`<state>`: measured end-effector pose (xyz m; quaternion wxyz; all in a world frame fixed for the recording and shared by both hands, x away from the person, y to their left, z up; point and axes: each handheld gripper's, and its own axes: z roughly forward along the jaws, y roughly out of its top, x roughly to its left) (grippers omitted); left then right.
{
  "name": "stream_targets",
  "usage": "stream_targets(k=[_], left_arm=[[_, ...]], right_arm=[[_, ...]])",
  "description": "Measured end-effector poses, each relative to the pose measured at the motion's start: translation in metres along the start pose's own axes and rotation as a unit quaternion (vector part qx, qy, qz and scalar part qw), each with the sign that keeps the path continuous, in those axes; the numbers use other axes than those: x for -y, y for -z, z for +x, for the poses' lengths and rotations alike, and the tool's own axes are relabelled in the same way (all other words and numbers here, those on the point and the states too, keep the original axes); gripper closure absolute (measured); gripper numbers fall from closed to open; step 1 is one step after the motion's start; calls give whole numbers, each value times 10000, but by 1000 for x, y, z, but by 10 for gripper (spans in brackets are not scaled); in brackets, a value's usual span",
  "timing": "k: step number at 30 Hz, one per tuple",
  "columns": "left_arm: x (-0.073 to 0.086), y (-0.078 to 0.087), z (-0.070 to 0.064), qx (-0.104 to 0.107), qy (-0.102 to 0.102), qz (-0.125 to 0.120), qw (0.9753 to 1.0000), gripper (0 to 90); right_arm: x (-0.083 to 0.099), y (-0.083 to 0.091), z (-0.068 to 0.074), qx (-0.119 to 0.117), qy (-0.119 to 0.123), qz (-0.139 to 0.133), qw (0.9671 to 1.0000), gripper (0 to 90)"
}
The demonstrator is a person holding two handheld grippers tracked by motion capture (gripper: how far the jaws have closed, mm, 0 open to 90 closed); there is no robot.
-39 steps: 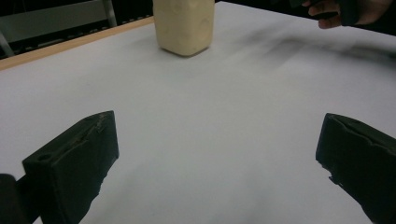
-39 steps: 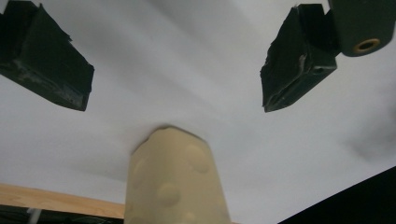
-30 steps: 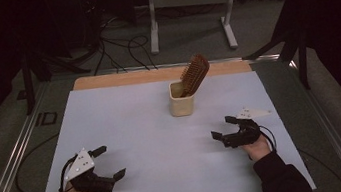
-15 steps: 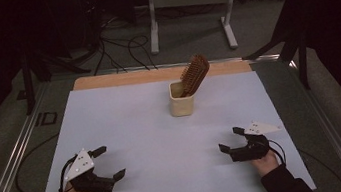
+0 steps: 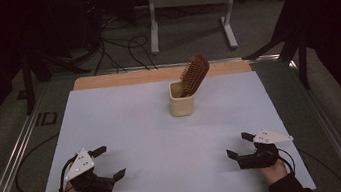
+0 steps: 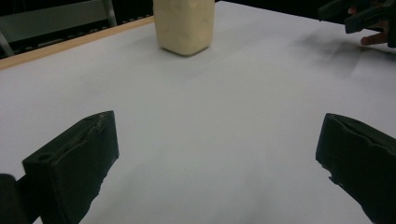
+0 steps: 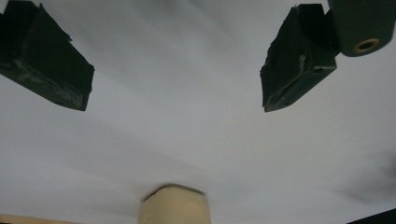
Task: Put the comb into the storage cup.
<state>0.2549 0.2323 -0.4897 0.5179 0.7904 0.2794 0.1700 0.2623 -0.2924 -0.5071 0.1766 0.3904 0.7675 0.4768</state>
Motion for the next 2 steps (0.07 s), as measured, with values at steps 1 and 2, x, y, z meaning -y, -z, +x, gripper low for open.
stream_targets(k=[1, 2], left_arm=[[0, 0, 0, 0, -12, 9, 10000, 1], [0, 0, 0, 1, -14, 6, 10000, 1]], right_arm=[[0, 0, 0, 23, 22, 10, 10000, 93], [0, -1, 0, 27, 67, 27, 10000, 93]])
